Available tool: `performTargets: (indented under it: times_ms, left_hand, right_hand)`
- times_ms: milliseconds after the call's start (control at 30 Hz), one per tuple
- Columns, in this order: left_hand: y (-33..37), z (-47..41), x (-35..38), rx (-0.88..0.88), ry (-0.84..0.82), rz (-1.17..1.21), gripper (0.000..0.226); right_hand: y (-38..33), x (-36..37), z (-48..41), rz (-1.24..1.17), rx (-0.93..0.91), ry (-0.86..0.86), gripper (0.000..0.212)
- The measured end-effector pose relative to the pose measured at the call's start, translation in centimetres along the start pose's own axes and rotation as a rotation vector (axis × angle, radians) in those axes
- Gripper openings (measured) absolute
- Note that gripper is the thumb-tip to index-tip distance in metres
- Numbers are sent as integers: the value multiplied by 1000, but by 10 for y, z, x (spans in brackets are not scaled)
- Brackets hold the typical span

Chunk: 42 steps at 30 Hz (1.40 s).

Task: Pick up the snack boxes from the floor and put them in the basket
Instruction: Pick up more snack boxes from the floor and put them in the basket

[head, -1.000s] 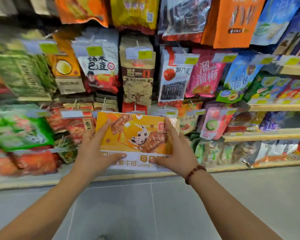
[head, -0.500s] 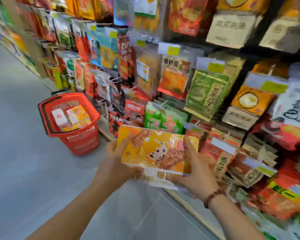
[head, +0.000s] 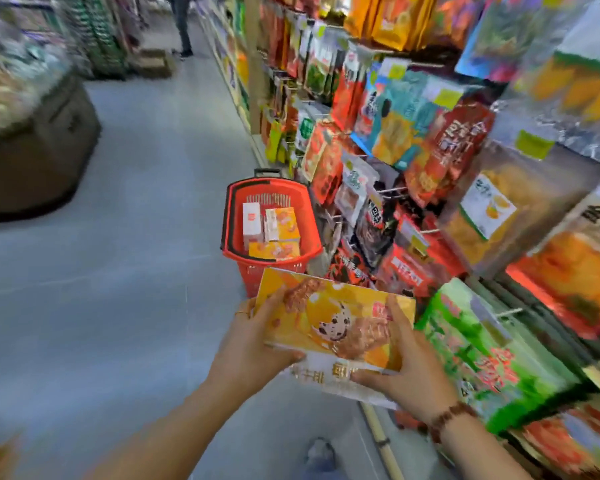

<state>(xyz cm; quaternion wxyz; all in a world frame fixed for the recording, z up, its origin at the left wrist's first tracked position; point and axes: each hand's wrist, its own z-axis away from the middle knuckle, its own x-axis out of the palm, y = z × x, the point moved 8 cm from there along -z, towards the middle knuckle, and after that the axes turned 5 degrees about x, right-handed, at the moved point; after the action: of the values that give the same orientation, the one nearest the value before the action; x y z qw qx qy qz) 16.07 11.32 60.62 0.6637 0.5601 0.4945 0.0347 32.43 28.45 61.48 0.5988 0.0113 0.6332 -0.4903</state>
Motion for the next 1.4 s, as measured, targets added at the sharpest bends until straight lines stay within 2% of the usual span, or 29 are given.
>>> performTargets:
  times_ms: [300, 533, 800, 1033, 1267, 1400]
  left_hand:
    - [-13, -106, -9, -184, 150, -24, 94]
    - [-57, -161, -29, -303, 225, -38, 98]
    - [-160, -275, -48, -393, 185, -15, 97]
    - [-245, -387, -52, -395, 51, -28, 94]
    - [-343, -440, -2, -507, 59, 74, 97]
    - [-396, -464, 40, -541, 56, 54, 98]
  right_hand:
    - [-27, -16, -157, 10, -105, -175, 122]
    - [-66, 8, -253, 44, -174, -293, 124]
    - [-104, 68, -388, 70, -131, -342, 123]
    - [-121, 115, -497, 21, -23, -323, 123]
    - [-86, 182, -594, 94, 61, -398, 123]
    - [-49, 230, -644, 105, 89, -416, 125]
